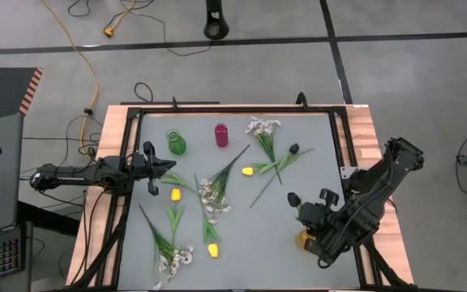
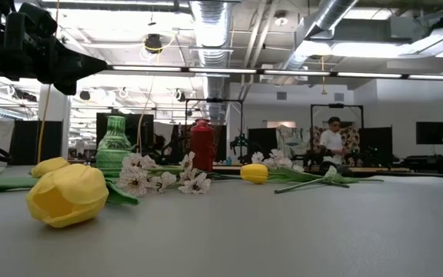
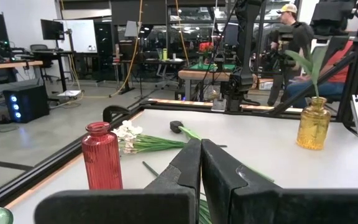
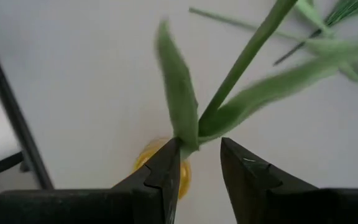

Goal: Sort flowers into vase by color
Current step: Put the bottom black tulip into the yellow vase, then put the right black tulip into the yellow vase

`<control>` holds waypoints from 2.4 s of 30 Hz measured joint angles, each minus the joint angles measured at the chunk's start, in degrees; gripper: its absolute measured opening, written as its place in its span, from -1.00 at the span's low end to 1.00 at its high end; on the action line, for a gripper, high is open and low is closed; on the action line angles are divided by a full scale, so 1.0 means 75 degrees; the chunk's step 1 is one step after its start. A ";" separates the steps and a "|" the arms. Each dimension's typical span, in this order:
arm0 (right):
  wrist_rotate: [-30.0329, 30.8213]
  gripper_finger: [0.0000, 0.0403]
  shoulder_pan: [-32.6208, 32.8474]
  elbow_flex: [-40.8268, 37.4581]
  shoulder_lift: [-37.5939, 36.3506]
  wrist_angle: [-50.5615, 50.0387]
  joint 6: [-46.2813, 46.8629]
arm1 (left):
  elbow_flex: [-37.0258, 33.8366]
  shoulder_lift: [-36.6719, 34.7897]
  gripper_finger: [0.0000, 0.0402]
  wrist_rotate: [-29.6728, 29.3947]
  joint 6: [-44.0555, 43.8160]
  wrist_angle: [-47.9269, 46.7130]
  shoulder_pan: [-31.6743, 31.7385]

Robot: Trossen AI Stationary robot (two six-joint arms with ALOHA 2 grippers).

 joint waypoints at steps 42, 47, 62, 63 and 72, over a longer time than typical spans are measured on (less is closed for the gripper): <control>0.2877 -0.43 -0.0835 0.1072 -0.2699 -0.1041 -0.1643 | -0.0002 0.0000 -1.00 0.0002 -0.0001 0.0000 -0.0001; 0.3306 -0.43 -0.1765 0.1072 -0.3008 -0.1034 -0.2206 | -0.0001 0.0000 -1.00 0.0001 -0.0066 0.0006 -0.0001; 0.1655 -0.43 -0.5290 0.1060 -0.2516 -0.0083 -0.5499 | -0.0002 -0.0002 -1.00 -0.0185 -0.0336 0.0152 -0.0001; 0.1562 -0.43 -0.5553 0.1060 -0.2438 -0.0038 -0.5603 | 0.0001 -0.0003 -1.00 -0.0185 -0.0341 0.0152 -0.0001; 0.1119 -0.43 -0.7440 0.1060 -0.1627 0.0144 -0.4488 | -0.0002 -0.0003 -1.00 -0.0185 -0.0344 0.0155 -0.0001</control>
